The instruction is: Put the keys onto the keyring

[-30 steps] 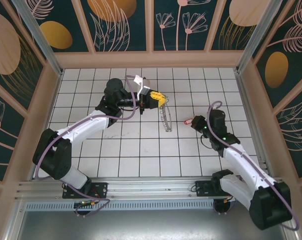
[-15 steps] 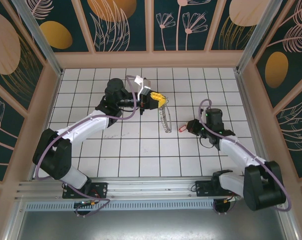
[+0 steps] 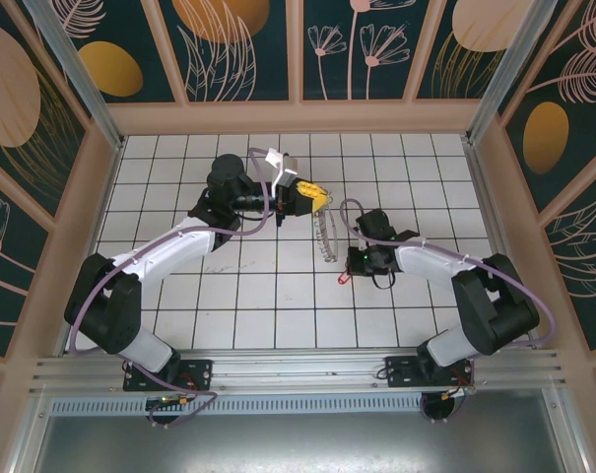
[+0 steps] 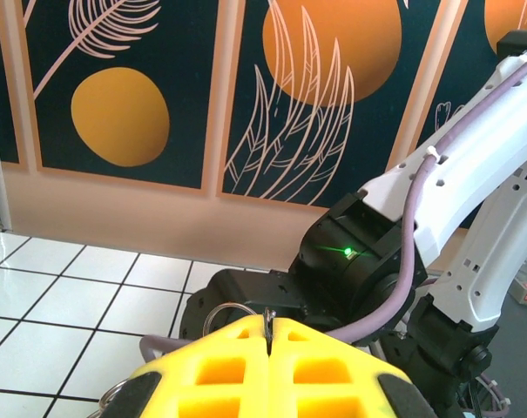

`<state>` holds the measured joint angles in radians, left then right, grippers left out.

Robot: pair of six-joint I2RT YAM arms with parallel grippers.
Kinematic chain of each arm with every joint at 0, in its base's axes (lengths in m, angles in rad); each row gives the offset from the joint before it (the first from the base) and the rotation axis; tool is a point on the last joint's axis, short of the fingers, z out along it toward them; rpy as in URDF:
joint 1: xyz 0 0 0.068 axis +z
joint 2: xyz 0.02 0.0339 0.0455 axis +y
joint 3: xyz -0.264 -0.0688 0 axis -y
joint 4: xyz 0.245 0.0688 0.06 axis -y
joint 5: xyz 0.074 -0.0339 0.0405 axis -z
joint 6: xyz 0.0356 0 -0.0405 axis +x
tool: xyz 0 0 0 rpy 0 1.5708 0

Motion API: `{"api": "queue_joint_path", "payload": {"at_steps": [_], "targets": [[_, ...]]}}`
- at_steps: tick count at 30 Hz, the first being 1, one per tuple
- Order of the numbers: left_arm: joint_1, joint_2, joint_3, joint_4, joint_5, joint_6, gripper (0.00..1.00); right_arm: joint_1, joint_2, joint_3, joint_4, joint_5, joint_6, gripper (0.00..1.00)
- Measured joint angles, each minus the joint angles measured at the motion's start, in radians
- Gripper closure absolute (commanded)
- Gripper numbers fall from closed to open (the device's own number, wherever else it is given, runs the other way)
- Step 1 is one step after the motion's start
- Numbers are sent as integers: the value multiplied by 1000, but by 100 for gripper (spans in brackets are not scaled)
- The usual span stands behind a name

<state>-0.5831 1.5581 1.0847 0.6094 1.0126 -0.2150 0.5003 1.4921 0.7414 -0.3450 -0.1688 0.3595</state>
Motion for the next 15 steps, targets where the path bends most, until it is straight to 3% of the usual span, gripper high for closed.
{"api": "queue_joint_path", "payload": {"at_steps": [2, 7, 15], "targets": [[0, 0, 0, 0, 0, 0, 100, 2, 14, 4, -8, 13, -7, 100], [0, 0, 0, 0, 0, -6, 100, 2, 22, 16, -20, 21, -10, 70], [0, 0, 0, 0, 0, -8, 100, -8, -59, 23, -17, 22, 94, 65]]}}
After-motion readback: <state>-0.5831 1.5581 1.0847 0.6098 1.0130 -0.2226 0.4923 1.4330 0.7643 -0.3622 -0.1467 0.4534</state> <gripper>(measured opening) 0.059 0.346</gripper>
